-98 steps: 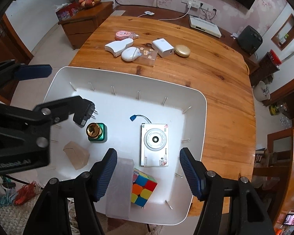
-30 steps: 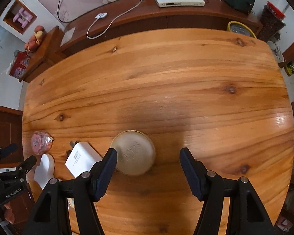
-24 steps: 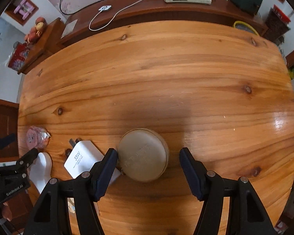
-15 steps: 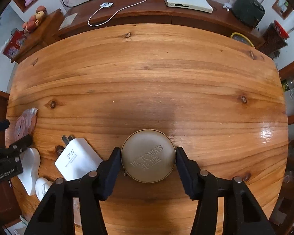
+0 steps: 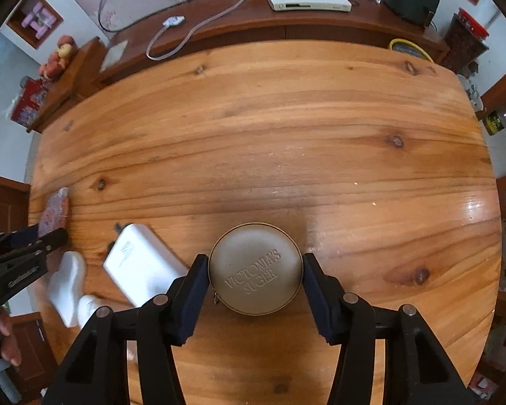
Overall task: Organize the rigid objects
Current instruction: 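Release the pink dispenser in the tray with the left tool while the right tool releases the tin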
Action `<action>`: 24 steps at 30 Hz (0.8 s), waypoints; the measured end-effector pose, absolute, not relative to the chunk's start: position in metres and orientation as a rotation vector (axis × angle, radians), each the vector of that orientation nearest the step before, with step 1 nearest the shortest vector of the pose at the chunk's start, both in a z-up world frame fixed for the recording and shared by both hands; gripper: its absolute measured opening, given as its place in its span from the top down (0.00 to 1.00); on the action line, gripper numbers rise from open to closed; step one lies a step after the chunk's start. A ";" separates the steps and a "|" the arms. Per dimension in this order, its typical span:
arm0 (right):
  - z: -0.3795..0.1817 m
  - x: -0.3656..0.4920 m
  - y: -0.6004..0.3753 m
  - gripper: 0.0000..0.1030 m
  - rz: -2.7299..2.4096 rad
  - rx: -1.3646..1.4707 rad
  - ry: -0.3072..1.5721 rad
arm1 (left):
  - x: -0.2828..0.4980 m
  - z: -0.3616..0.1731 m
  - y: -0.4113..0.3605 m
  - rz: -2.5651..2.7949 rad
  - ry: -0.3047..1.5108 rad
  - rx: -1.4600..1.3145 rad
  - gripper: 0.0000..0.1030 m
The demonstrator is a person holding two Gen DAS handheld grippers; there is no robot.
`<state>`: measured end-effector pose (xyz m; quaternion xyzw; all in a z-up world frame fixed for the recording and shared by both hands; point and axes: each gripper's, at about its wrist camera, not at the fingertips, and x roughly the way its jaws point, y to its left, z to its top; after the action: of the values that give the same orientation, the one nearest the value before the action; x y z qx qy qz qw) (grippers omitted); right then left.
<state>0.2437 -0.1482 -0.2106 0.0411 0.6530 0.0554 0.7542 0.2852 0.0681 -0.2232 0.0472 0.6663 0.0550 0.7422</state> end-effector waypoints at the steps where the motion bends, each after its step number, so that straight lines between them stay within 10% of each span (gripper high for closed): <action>1: -0.205 0.240 -0.150 0.46 0.130 0.100 1.414 | 0.283 -0.216 0.067 0.117 1.446 0.097 0.48; 13: -0.101 0.134 -0.155 0.46 0.335 0.112 1.258 | 0.188 -0.093 0.056 -0.099 1.250 0.062 0.48; 24: -0.113 -0.016 -0.116 0.46 0.479 -0.146 1.368 | 0.088 -0.094 0.054 -0.193 1.303 0.066 0.48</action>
<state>-0.0161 -0.1158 -0.1130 -0.0666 0.6251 0.2190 0.7462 0.0877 0.0543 -0.0943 0.0309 0.6053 -0.0898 0.7903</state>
